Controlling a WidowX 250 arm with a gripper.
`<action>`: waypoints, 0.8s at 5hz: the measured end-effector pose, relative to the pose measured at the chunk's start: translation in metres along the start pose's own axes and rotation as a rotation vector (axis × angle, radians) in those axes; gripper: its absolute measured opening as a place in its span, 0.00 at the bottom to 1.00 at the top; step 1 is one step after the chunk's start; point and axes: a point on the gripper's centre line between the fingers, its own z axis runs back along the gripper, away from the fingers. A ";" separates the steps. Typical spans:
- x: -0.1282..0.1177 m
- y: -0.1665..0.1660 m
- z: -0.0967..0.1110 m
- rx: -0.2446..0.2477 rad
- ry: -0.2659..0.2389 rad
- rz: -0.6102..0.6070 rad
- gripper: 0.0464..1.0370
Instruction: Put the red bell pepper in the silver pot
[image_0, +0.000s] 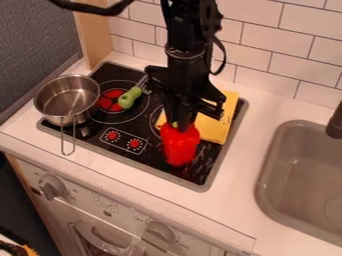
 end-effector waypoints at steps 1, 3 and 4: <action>0.001 0.010 0.009 -0.013 -0.014 0.025 0.04; -0.020 0.089 0.059 0.000 -0.123 0.215 0.04; -0.041 0.137 0.066 0.015 -0.144 0.387 0.04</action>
